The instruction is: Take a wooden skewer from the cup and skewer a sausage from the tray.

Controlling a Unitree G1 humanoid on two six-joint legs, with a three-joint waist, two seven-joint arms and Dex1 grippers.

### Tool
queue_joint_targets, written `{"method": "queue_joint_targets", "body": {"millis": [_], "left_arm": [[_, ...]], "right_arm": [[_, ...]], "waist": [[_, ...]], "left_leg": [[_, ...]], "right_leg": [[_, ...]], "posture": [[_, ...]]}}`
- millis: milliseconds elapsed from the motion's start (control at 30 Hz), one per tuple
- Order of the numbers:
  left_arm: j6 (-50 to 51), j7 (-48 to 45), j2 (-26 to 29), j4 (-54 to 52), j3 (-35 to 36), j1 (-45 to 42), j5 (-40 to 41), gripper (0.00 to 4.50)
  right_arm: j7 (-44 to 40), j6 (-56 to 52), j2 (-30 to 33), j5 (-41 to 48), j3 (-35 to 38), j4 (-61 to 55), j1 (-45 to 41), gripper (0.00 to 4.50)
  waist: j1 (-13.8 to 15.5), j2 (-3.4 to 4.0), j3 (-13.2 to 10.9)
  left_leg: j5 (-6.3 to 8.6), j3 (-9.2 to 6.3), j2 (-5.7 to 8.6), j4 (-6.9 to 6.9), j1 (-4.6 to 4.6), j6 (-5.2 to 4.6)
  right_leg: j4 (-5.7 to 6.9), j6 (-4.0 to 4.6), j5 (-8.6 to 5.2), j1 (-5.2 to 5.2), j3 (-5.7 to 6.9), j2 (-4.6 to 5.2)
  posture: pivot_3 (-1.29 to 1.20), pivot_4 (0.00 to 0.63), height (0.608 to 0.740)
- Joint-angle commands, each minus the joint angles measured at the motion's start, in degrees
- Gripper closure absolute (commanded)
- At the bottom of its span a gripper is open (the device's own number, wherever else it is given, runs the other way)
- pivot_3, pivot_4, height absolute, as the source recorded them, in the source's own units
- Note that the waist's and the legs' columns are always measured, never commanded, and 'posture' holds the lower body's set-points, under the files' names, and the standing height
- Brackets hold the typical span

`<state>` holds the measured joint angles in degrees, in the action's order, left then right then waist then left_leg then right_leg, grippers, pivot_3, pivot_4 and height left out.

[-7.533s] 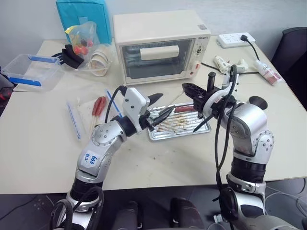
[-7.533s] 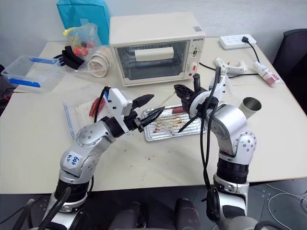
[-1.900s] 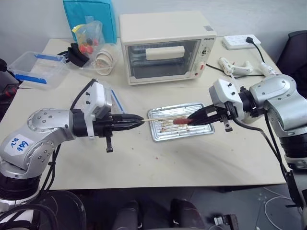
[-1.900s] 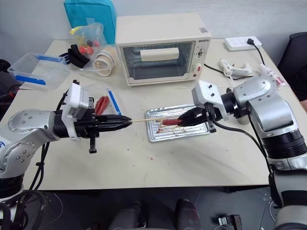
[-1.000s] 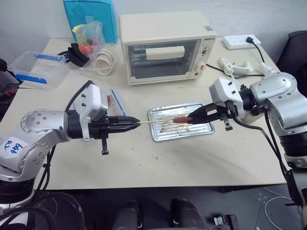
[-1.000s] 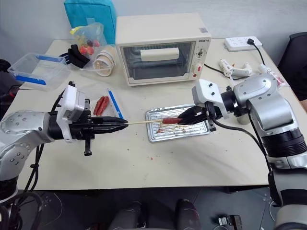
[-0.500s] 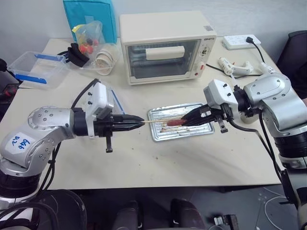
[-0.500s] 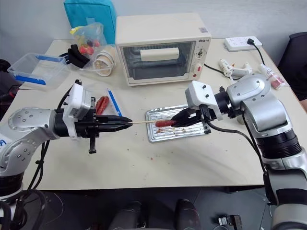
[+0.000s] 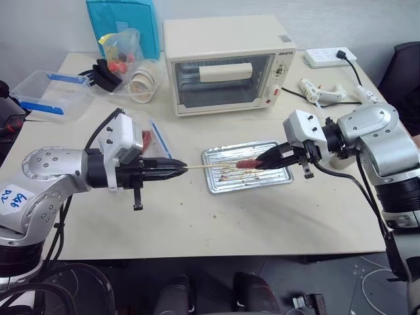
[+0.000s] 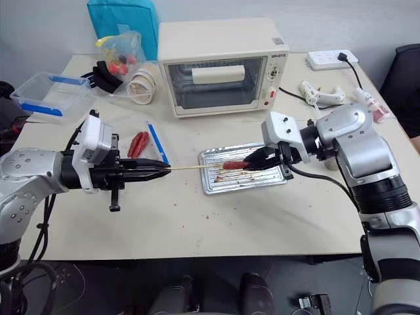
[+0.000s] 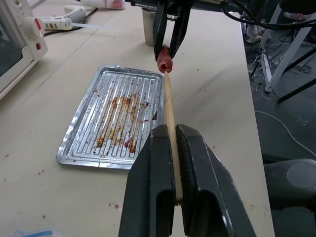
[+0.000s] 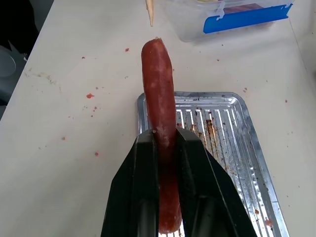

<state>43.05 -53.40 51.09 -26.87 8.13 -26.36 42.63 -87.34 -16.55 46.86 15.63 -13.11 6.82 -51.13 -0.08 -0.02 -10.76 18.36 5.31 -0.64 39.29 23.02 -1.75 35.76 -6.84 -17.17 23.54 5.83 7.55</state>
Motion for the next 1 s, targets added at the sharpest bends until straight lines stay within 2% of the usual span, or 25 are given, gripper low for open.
{"method": "queue_joint_targets", "body": {"millis": [33, 433, 800, 1000], "left_arm": [[-1.0, -0.4, 0.6, -1.6, 1.0, -1.1, 0.4, 4.5], [-0.9, -0.2, -0.9, -1.2, -1.2, -3.2, 0.1, 4.5], [-0.8, -0.3, -1.1, -1.2, -1.8, -3.3, 0.2, 4.5], [-1.2, 0.1, -2.7, -0.6, -4.2, -4.5, -0.8, 4.5]], "right_arm": [[-0.9, 0.5, 0.4, 0.4, 1.4, -1.5, -1.2, 4.16], [0.0, -2.9, -0.5, 2.6, 1.8, -6.0, -1.4, 4.16], [0.6, -2.4, -2.2, 2.5, 2.0, -5.4, -3.0, 4.16], [0.5, -3.9, -3.8, 4.4, 1.9, -10.0, -3.9, 4.16]], "waist": [[0.0, 0.0, 0.0], [0.0, 0.0, 0.0], [0.0, 0.0, 0.0], [0.1, 0.0, 0.0]], "left_leg": [[0.0, 0.0, 0.0, 0.0, 0.0, 0.0], [0.0, 0.0, 0.01, 0.0, 0.0, 0.0], [0.0, 0.0, 0.01, 0.02, 0.0, 0.0], [0.0, 0.0, 0.01, 0.02, 0.01, 0.0]], "right_leg": [[0.0, 0.0, 0.0, 0.0, 0.0, 0.0], [0.0, 0.0, 0.0, 0.0, 0.0, 0.01], [0.02, 0.0, 0.0, 0.0, 0.0, 0.01], [0.03, 0.0, 0.0, 0.0, 0.0, 0.0]], "posture": [[0.0, 0.15, 0.74], [0.0, 0.15, 0.74], [0.0, 0.15, 0.74], [0.0, 0.15, 0.74]]}}
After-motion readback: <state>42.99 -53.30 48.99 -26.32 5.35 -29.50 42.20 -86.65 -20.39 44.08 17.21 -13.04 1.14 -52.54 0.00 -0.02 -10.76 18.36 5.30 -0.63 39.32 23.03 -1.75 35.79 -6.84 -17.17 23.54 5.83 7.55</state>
